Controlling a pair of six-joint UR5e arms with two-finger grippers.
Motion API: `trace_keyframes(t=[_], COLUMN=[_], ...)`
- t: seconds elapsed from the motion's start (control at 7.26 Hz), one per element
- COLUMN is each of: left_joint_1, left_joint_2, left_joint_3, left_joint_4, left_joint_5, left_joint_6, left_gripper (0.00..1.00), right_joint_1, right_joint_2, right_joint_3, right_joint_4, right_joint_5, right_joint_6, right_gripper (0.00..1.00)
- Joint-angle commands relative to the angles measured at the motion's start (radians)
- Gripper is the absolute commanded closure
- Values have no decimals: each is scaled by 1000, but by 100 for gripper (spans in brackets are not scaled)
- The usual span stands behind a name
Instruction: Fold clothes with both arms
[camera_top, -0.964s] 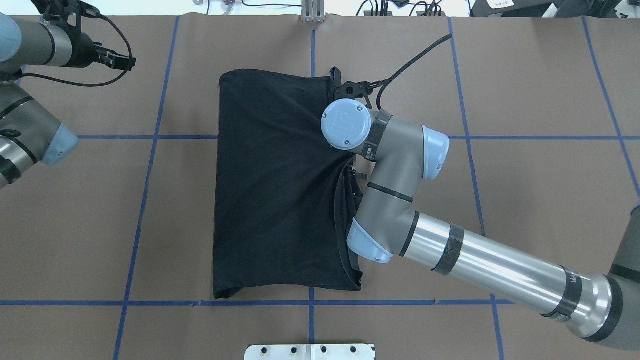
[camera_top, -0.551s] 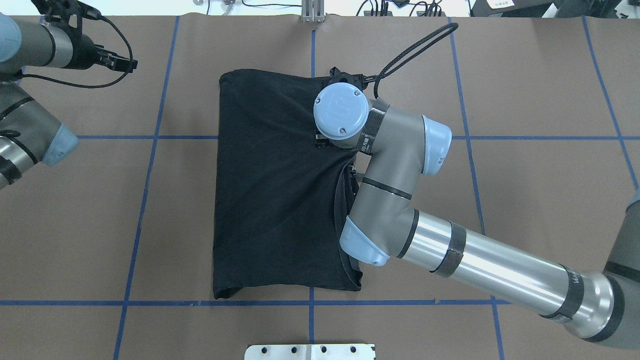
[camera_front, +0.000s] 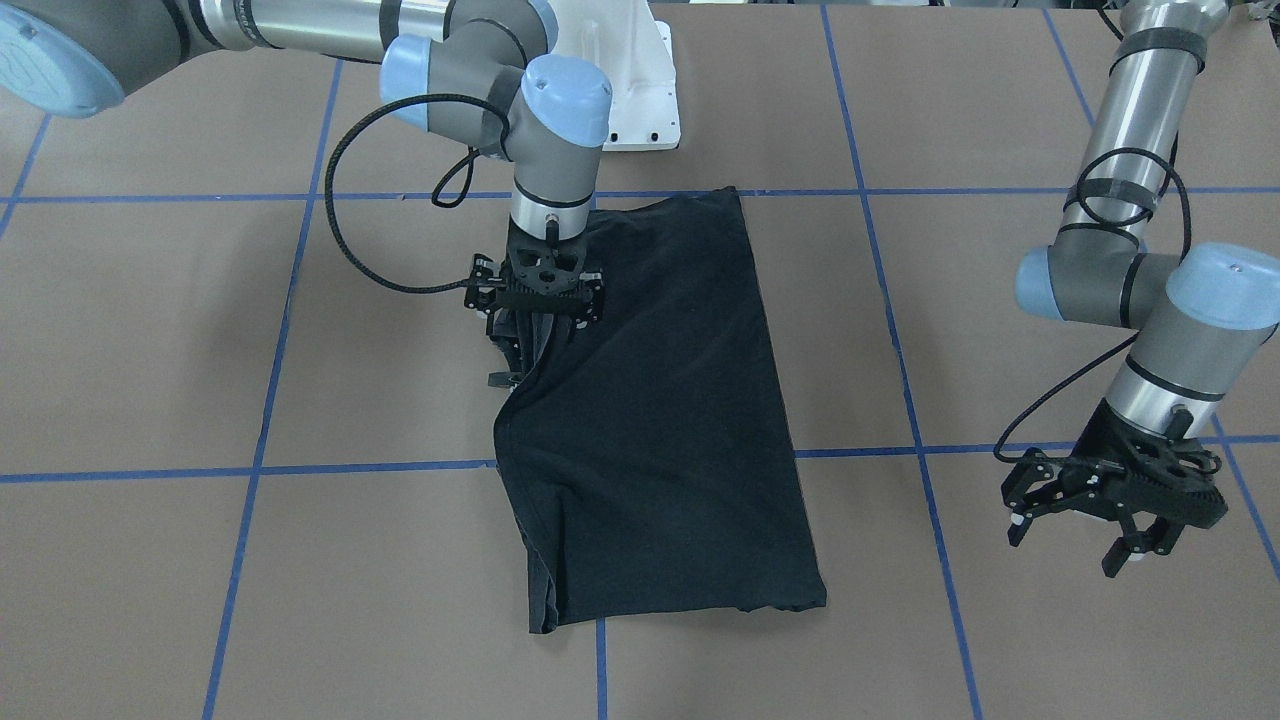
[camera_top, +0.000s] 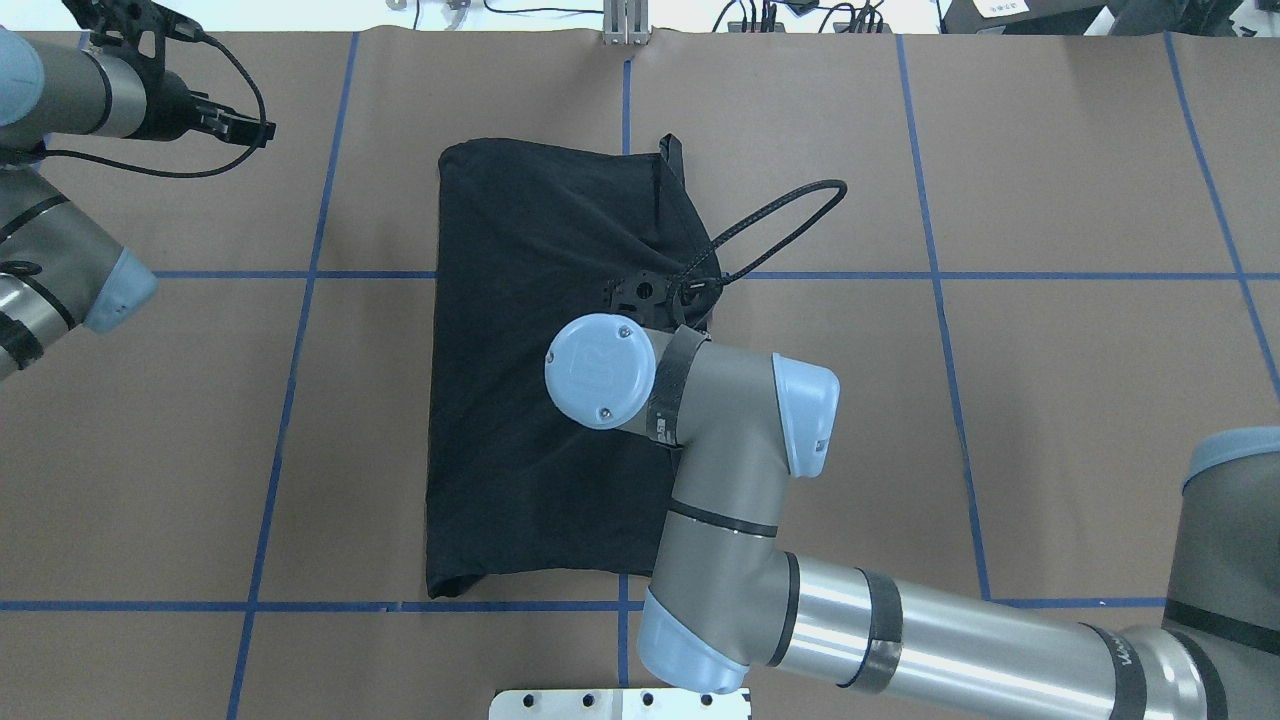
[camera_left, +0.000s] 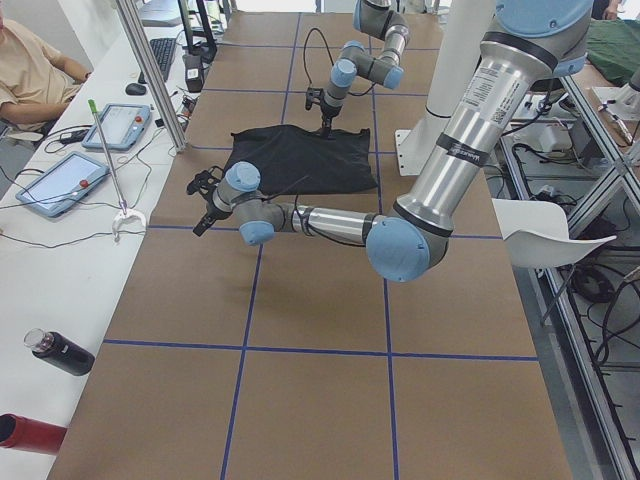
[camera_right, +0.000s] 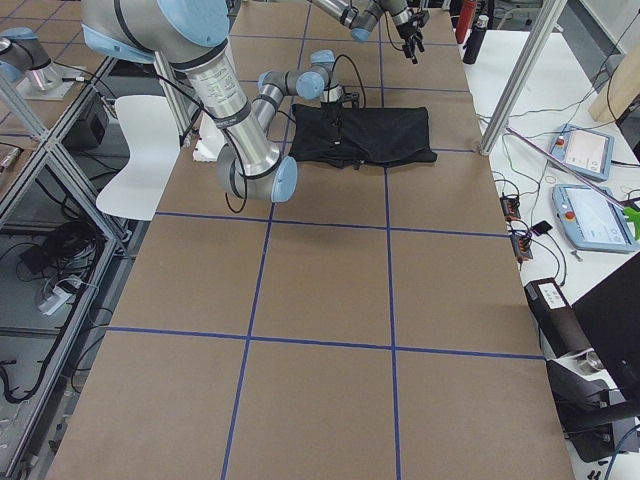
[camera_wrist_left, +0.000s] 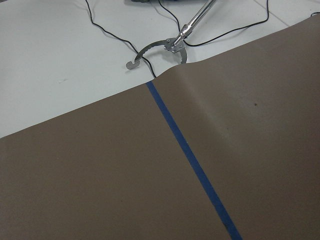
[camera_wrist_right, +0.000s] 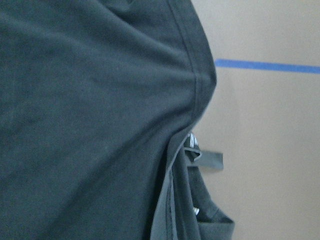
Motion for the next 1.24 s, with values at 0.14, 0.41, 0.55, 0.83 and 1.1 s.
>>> trace_keyframes(t=[0.14, 0.41, 0.55, 0.83, 1.1], left_joint_1=[0, 0, 0, 0, 0], left_joint_2=[1, 1, 1, 1, 1], left_joint_3=[0, 0, 0, 0, 2], left_joint_4=[0, 0, 0, 0, 0], left_joint_5=[0, 0, 0, 0, 0], left_joint_6=[0, -2, -2, -2, -2], left_gripper=[0, 0, 0, 0, 0], right_joint_1=[-56, -56, -60, -72, -72], right_joint_2=[10, 9, 11, 14, 55], right_joint_3=[-11, -10, -10, -10, -19], right_joint_4=[-68, -124, -139, -141, -135], right_joint_5=[-30, -45, -48, -60, -60], right_joint_6=[7, -6, -15, -21, -19], right_gripper=[30, 39, 42, 42, 45])
